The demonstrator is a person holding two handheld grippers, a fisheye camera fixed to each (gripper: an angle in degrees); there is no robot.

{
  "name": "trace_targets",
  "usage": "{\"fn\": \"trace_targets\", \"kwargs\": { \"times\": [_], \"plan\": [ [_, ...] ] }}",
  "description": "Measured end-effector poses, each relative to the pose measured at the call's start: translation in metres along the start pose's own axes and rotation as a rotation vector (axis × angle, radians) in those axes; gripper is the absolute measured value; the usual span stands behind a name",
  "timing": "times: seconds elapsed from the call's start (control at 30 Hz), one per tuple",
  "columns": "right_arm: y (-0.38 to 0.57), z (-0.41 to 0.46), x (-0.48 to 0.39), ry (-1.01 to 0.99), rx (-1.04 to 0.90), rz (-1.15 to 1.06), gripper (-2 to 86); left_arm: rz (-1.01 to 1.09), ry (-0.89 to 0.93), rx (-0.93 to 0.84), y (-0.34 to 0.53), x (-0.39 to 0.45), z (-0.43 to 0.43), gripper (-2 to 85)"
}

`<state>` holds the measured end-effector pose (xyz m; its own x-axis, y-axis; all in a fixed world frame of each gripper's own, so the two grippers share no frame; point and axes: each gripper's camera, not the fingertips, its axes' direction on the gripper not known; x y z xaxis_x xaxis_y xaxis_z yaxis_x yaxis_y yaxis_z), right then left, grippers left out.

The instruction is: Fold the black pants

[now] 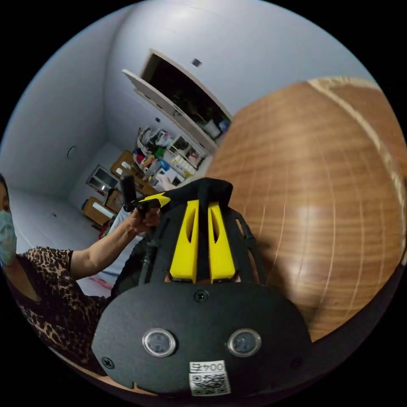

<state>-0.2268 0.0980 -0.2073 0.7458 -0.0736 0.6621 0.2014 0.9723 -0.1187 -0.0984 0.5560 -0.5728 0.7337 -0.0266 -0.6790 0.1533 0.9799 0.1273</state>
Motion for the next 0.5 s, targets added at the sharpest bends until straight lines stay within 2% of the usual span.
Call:
{"fn": "trace_targets", "kwargs": {
  "times": [0.1, 0.17, 0.27, 0.33, 0.4, 0.5],
  "plan": [
    [-0.017, -0.032, -0.058, 0.067, 0.066, -0.203, 4.7, 0.203, -0.093, 0.079, -0.018, 0.054, -0.038, 3.4],
    [-0.009, -0.043, -0.083, 0.104, 0.061, -0.288, 5.1, 0.301, -0.142, 0.068, -0.011, 0.083, -0.048, 4.6],
    [0.034, -0.043, -0.102, 0.159, -0.047, -0.321, 8.3, 0.366, -0.196, -0.015, 0.031, 0.116, -0.047, 8.5],
    [0.084, -0.039, -0.093, 0.202, -0.173, -0.237, 10.9, 0.322, -0.206, -0.119, 0.075, 0.125, -0.042, 12.0],
    [0.116, -0.044, -0.079, 0.161, -0.2, -0.114, 11.7, 0.233, -0.19, -0.165, 0.106, 0.122, -0.04, 13.4],
    [0.148, -0.061, -0.063, 0.07, -0.1, 0.066, 11.1, 0.068, -0.131, -0.149, 0.135, 0.115, -0.04, 13.8]
  ]
}}
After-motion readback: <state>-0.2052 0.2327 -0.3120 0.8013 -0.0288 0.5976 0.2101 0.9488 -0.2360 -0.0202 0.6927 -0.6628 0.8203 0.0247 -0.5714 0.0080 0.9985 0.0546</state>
